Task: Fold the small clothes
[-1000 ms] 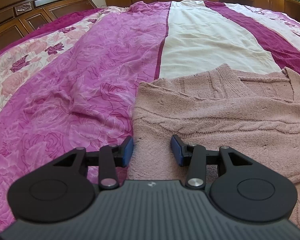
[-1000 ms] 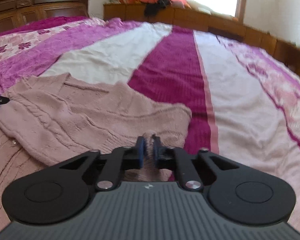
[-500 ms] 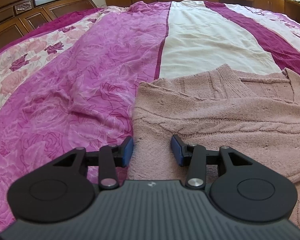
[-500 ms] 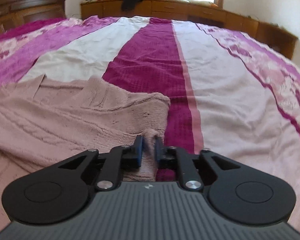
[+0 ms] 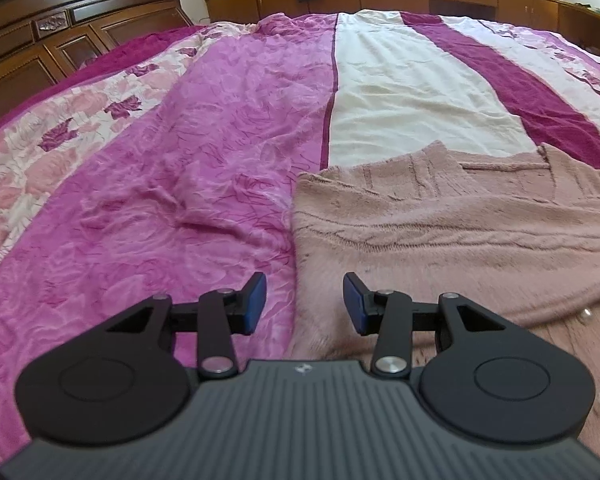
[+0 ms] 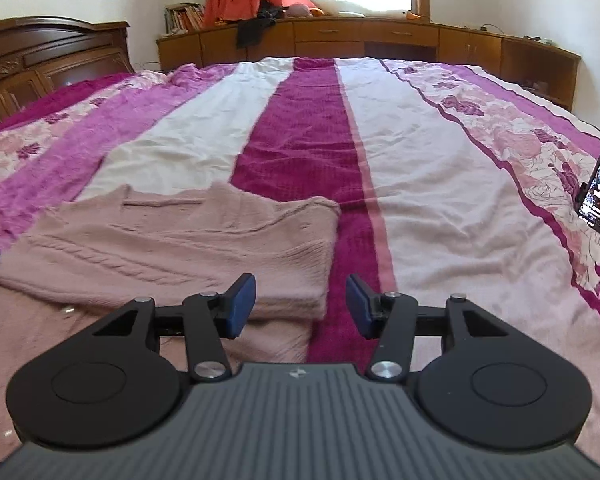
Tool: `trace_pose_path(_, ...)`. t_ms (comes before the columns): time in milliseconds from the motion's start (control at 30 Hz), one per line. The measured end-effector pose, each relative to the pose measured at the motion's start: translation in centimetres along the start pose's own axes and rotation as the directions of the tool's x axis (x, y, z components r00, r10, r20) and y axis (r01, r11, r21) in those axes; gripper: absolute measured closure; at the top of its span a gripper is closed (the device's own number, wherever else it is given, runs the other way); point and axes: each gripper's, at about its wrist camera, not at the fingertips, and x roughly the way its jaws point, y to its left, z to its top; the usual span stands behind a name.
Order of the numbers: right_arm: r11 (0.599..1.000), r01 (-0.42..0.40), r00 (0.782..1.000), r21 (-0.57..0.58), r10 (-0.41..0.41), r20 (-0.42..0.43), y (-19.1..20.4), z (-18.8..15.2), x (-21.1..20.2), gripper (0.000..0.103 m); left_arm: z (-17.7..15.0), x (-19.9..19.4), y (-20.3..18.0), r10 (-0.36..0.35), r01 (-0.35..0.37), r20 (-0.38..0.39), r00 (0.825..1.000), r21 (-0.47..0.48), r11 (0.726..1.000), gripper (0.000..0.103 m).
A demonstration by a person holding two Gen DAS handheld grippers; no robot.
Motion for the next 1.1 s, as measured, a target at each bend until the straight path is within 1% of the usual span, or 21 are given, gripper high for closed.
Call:
trace_pose_path(267, 0.998, -0.06, 0.998, 0.034, 0.06, -0.011, 1.8, -1.5, -5.0, 0.045, -1.6, -3.7, 1.4, -0.015, 0.015, -0.036, 0.999, 0.011, 1.0, 0.059)
trace_pose_path(467, 0.997, -0.072, 0.996, 0.041, 0.074, -0.04, 3.0, -3.1, -7.4, 0.044, -3.2, -5.8, 2.9, -0.049, 0.047, -0.067, 0.997, -0.03, 0.998, 0.059)
trace_pose_path(500, 0.997, -0.072, 0.996, 0.042, 0.074, -0.049, 3.1, -3.4, -7.7, 0.043, -3.4, -6.1, 3.1, -0.053, 0.05, -0.072, 0.996, -0.033, 0.998, 0.059)
trace_pose_path(600, 0.996, -0.071, 0.995, 0.054, 0.074, -0.068, 3.3, -4.3, -8.1, 0.023, -4.2, -6.8, 3.5, -0.058, 0.054, -0.088, 0.994, -0.038, 0.998, 0.059)
trace_pose_path(633, 0.996, -0.072, 0.994, 0.054, 0.076, -0.075, 3.3, -4.6, -8.2, 0.021, -4.5, -7.0, 3.7, -0.062, 0.058, -0.094, 0.994, -0.041, 0.997, 0.059)
trace_pose_path(800, 0.996, -0.052, 0.988, 0.069, 0.061, -0.144, 3.7, -6.5, -8.4, 0.02, -5.8, -7.6, 4.1, -0.103, 0.096, -0.129, 0.986, -0.065, 0.993, 0.058)
trace_pose_path(1100, 0.996, 0.003, 0.969, 0.085, 0.018, -0.246, 3.7, -9.4, -8.7, 0.02, -8.6, -8.1, 3.6, -0.123, 0.117, -0.2, 0.972, -0.04, 0.992, 0.058)
